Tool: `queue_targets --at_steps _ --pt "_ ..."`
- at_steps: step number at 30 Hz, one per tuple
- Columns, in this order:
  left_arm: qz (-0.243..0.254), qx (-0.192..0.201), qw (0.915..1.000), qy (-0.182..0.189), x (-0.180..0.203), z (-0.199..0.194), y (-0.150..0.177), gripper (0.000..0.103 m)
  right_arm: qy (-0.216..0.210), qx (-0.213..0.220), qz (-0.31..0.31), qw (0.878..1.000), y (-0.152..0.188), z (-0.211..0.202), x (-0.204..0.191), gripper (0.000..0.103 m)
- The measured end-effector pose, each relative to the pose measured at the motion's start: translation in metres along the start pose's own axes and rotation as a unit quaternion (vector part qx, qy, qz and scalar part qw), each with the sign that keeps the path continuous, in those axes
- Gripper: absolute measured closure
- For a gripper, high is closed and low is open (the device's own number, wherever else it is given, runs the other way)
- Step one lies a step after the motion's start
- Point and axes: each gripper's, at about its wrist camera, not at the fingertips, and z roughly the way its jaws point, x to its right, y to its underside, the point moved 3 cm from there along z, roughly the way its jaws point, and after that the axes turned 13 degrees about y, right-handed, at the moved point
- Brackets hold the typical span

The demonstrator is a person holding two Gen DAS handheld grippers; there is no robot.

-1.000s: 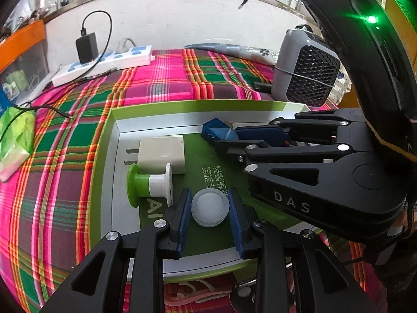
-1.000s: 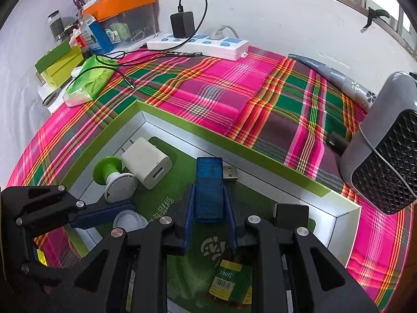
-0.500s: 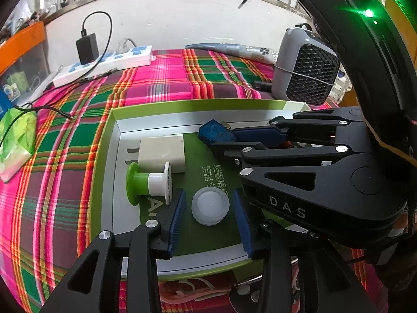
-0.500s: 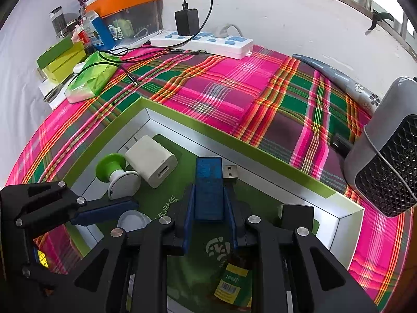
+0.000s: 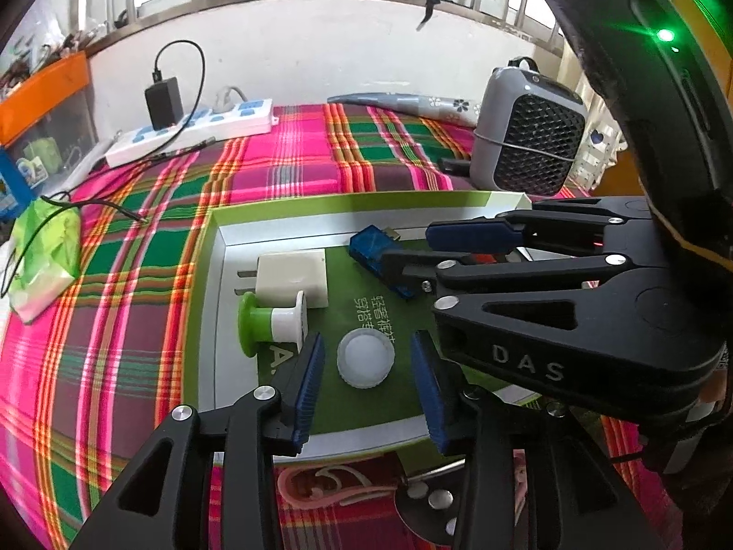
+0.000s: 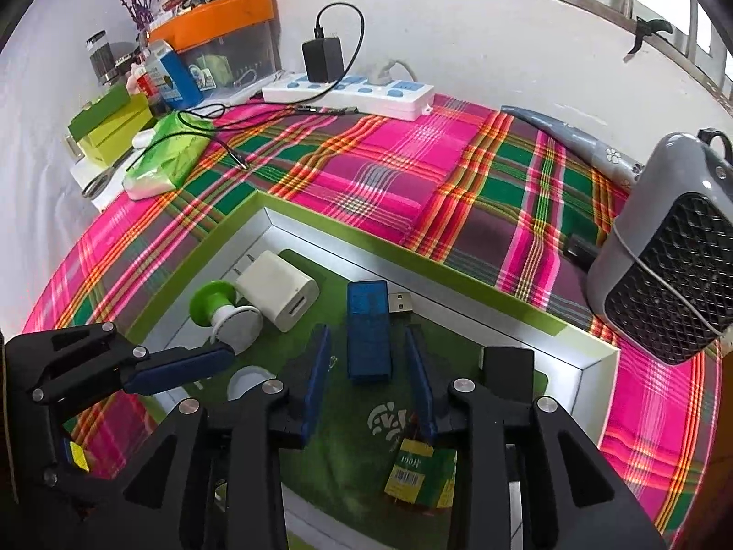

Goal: Organize rigid objects
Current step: 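Lower the cap onto the green card and open the left gripper while the right gripper releases the USB stick, then withdraw both open grippers from the box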

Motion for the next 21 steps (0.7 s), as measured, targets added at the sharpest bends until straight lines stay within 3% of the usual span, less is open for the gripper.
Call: queue_targets --at_steps 21 --pt "0.011 0.035 0.9993 -0.008 0.022 -0.062 0.028 0.064 0.014 0.048 0.050 0.997 0.033 -0.074 -0.006 0.068"
